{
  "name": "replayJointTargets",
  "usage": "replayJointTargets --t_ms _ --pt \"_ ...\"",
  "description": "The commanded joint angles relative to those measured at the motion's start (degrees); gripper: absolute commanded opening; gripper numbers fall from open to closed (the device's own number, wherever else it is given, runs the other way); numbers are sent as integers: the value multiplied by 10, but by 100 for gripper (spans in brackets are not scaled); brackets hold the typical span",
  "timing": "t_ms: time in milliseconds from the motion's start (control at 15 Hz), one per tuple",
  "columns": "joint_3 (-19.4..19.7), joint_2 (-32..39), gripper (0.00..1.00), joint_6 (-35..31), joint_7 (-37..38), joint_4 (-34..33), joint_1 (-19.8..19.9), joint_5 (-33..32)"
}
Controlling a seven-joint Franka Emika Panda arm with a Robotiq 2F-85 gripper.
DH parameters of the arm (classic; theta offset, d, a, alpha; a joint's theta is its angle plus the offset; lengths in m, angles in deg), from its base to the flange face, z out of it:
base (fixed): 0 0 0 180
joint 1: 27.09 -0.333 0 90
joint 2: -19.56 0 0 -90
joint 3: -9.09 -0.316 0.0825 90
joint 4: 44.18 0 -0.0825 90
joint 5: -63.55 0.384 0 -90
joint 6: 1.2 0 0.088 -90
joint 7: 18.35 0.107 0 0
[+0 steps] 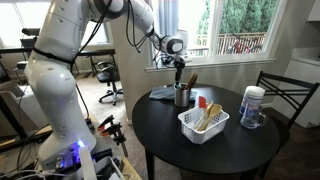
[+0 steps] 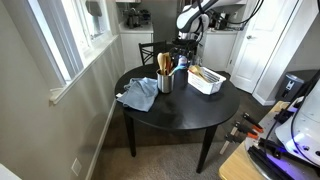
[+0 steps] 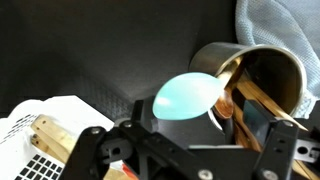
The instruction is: Remove the blue wooden spoon from the metal holder and put it in the basket
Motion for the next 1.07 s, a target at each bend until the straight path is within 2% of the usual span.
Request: replayJointTargets --t_ms 0,267,867,1000 --pt "4 -38 100 17 52 48 -15 -37" --pt "2 -42 100 10 80 63 -21 -62" --pt "-14 -18 100 -39 48 42 2 -45" --pt "-10 -17 100 -26 61 37 -4 -54"
